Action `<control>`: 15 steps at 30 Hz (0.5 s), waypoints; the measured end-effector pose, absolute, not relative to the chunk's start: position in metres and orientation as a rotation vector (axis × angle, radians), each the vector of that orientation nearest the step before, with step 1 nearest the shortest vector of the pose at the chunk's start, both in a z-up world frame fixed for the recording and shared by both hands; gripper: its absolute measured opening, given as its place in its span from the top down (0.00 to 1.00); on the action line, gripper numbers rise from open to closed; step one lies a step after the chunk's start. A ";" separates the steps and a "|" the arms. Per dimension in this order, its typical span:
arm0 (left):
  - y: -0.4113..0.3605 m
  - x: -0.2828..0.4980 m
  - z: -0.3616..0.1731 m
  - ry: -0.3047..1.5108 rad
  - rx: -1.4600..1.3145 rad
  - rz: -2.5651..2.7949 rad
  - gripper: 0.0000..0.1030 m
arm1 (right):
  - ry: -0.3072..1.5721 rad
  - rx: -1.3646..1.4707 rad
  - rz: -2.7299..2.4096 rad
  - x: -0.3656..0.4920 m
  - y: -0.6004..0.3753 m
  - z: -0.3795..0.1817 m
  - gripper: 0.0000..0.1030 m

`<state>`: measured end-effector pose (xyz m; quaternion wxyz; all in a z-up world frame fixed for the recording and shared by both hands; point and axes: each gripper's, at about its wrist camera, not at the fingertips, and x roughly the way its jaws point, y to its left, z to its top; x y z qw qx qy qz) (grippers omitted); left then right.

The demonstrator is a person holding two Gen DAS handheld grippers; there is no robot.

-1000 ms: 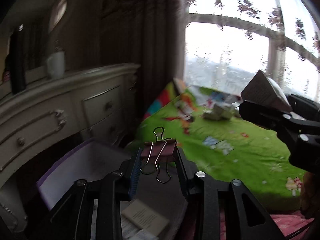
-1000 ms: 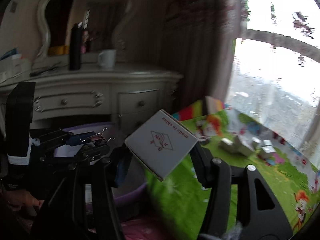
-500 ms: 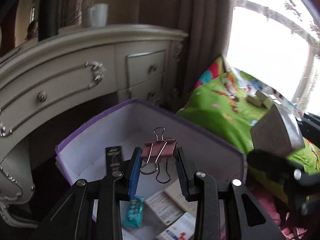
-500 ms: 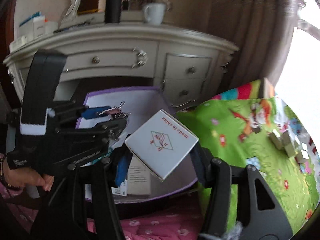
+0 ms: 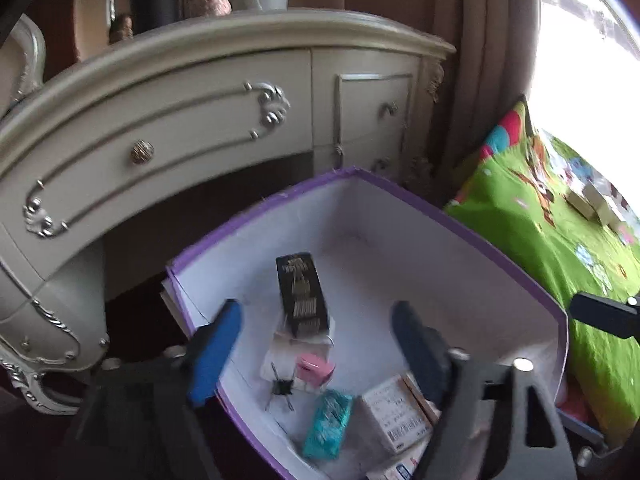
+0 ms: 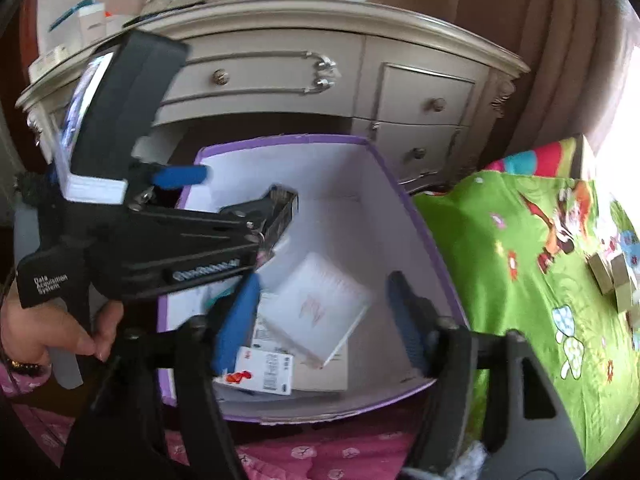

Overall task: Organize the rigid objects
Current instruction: 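Move both tools back over the bedspread toward the remaining boxes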

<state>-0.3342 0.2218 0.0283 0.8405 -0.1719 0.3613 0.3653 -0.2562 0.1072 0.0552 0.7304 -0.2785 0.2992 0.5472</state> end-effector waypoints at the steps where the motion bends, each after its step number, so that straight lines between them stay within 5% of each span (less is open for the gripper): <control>1: 0.220 -0.333 0.031 0.756 -0.358 0.771 0.15 | 0.671 -0.585 1.207 -0.251 0.103 0.057 0.23; 15: 0.102 -0.173 0.060 0.778 -0.272 0.227 0.15 | 0.797 -0.117 0.564 -0.052 -0.072 0.082 0.20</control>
